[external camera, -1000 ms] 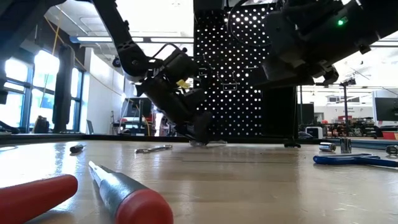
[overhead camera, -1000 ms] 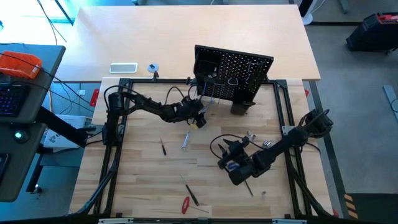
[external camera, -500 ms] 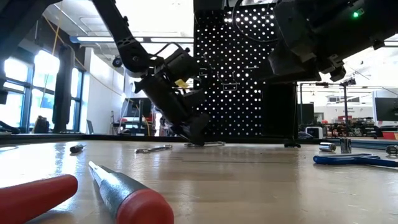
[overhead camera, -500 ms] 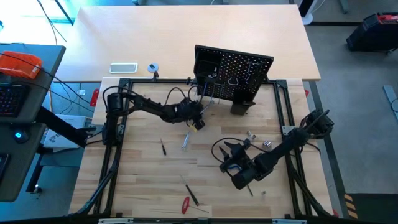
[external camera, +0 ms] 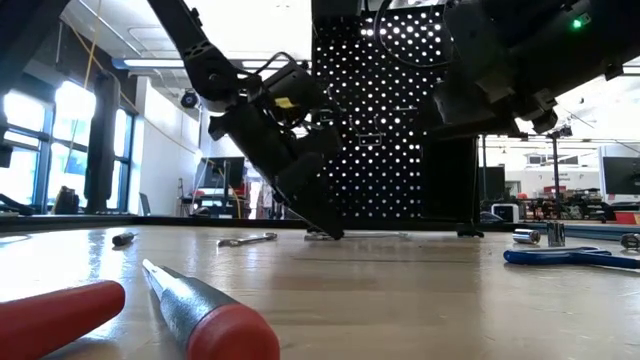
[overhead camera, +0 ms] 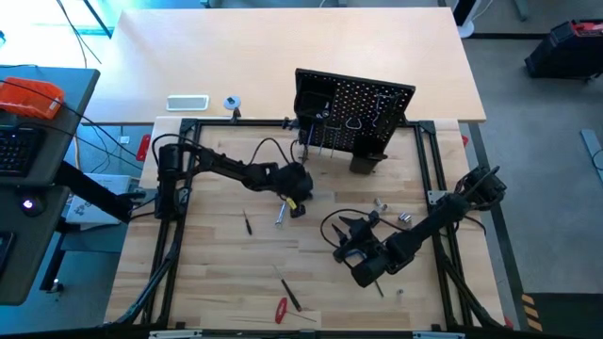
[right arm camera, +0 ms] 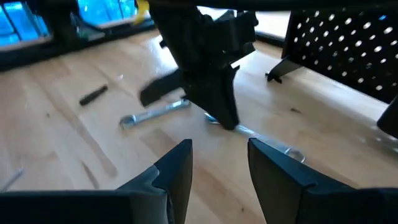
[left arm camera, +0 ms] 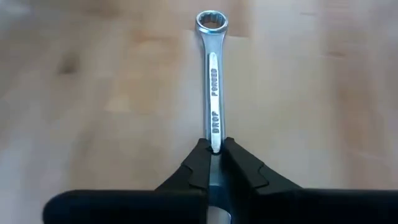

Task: Hang tools onto peg board
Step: Hang the silver combination wrench onto the pegboard

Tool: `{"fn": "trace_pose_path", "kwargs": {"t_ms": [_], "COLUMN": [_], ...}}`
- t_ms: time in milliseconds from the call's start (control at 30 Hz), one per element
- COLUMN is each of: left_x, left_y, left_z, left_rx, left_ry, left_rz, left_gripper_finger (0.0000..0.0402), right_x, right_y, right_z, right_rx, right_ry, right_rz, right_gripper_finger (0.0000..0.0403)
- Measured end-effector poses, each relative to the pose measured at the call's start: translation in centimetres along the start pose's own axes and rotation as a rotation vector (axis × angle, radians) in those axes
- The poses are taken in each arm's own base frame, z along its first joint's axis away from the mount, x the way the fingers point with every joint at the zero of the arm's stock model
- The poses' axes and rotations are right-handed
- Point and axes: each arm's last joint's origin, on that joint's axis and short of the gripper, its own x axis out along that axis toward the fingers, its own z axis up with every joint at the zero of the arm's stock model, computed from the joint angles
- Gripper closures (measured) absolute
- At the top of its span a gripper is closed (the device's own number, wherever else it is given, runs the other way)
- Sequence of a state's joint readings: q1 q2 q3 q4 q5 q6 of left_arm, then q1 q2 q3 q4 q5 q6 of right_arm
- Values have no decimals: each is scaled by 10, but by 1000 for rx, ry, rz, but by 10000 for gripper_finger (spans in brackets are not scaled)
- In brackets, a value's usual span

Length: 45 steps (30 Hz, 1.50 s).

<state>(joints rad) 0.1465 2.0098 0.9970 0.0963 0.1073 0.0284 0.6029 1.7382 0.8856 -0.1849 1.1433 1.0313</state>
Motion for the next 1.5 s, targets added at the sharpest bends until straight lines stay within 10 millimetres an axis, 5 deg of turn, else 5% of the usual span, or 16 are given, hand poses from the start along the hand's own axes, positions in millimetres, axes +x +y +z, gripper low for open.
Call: {"fn": "trace_pose_path", "kwargs": {"t_ms": [500, 1067, 1500], "left_x": [-3, -13, -40], "left_y": [-38, -38, -33], "left_z": [-3, 2, 17], "left_rx": [179, 224, 296], "left_ry": [11, -5, -52], "left_rz": [-339, -322, -168], "left_gripper_finger": [390, 401, 401], "right_x": [3, 10, 10], "right_y": [-9, -6, -6], "right_z": [-11, -6, -7], "right_rx": [-241, -291, -292], "right_ry": [257, 256, 265], "right_rz": [64, 99, 107], "right_gripper_finger": [254, 254, 254]}}
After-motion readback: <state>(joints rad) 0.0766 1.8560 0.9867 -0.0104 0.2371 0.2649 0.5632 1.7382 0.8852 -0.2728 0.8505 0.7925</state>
